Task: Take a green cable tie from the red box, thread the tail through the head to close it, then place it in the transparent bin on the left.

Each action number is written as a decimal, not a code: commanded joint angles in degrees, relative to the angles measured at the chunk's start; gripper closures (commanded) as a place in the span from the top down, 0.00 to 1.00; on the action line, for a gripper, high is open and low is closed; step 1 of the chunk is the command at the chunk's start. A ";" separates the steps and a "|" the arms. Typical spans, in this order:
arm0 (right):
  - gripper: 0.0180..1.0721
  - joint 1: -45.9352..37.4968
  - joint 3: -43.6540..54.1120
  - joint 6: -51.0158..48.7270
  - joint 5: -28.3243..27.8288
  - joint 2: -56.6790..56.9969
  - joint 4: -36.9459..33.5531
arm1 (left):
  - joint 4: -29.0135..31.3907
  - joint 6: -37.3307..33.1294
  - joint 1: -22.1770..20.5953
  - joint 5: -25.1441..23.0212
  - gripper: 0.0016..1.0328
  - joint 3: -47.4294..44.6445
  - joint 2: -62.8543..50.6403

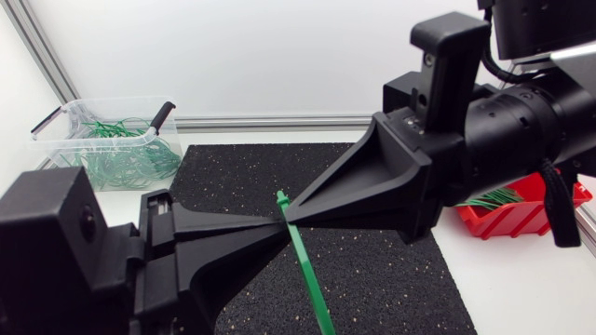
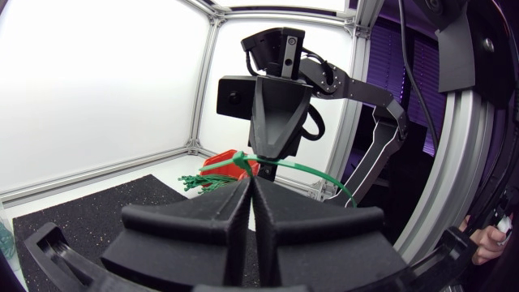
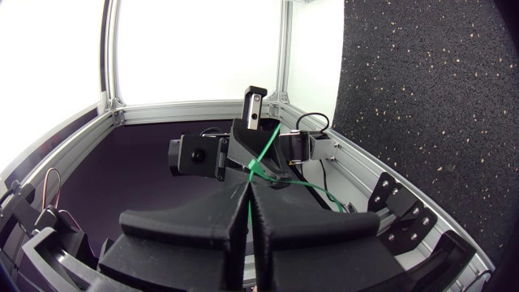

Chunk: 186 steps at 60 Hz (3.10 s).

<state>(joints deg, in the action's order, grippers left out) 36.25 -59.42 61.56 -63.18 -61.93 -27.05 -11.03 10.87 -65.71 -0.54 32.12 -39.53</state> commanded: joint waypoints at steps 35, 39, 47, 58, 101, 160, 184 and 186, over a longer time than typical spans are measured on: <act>0.33 -1.88 0.62 -0.21 0.78 1.99 0.59 | -0.66 -4.28 0.67 -0.78 0.04 -2.68 1.65; 0.35 -2.50 0.53 -1.00 0.42 1.99 0.51 | -0.22 -4.72 0.67 -0.61 0.04 -2.85 2.00; 0.35 -4.08 -0.08 -4.52 0.34 0.76 0.51 | 0.30 -6.74 0.67 -0.43 0.04 -3.20 2.53; 0.35 -3.64 -0.87 -9.44 0.07 -2.67 0.24 | 0.30 -10.70 0.76 -0.26 0.04 -3.64 2.44; 0.35 -0.39 -2.72 -16.65 -0.10 -6.71 -1.96 | -0.40 -21.42 2.61 0.54 0.04 -5.05 1.82; 0.05 -1.62 -7.03 -18.85 3.41 -13.39 -2.92 | -0.75 -22.21 -1.88 1.77 0.04 -3.38 -0.64; 0.35 -4.61 -5.53 -21.31 0.16 -10.75 -3.54 | -0.75 -22.04 -0.47 1.85 0.04 -4.26 0.50; 0.40 -4.61 -5.36 -21.66 -0.46 -10.58 -3.54 | -0.84 -21.95 -0.38 1.85 0.04 -4.35 0.59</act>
<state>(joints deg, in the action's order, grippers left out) 31.94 -65.25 41.63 -62.37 -73.49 -29.95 -11.00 -10.37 -66.74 0.97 28.32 -39.64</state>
